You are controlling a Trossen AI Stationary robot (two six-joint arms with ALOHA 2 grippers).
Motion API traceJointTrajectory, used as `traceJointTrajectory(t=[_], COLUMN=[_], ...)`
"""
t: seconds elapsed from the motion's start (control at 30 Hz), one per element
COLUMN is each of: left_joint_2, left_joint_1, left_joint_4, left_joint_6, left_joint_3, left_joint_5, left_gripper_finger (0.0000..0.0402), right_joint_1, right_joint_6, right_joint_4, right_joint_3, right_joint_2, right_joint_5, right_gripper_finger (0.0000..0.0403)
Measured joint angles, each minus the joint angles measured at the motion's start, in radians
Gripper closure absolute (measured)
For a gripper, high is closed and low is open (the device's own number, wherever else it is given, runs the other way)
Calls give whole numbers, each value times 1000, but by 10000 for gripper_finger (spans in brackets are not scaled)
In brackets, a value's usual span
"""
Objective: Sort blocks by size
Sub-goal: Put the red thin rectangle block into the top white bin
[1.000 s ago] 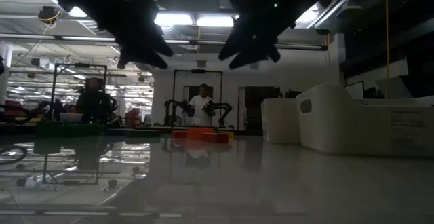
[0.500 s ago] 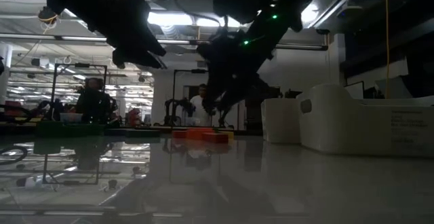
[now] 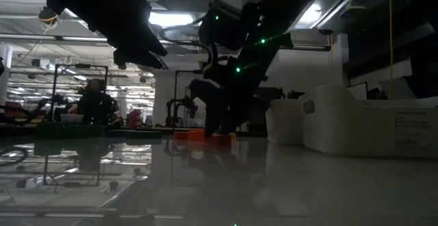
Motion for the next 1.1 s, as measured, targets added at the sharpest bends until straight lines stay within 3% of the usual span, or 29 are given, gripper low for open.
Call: traceJointTrajectory(t=[0.33, 0.6, 0.83, 1.0, 1.1], left_joint_2=[0, 0, 0, 0, 0], left_joint_1=[0, 0, 0, 0, 0], left_joint_4=[0, -1, -6, -15, -57], left_joint_6=[1, 0, -5, -7, -7], left_joint_3=[0, 0, 0, 0, 0], left_joint_5=[0, 0, 1, 1, 1], left_gripper_finger=[183, 183, 183, 183, 183], right_joint_1=[-1, -1, 0, -1, -1], right_joint_6=[32, -47, -151, -163, -164], right_joint_4=[-45, -50, -113, -293, -417], right_joint_3=[1, 2, -1, -1, -1], right_joint_2=[15, 8, -88, -201, -279], right_joint_5=[-4, -39, -170, -163, -148], right_gripper_finger=[202, 301, 303, 274, 280])
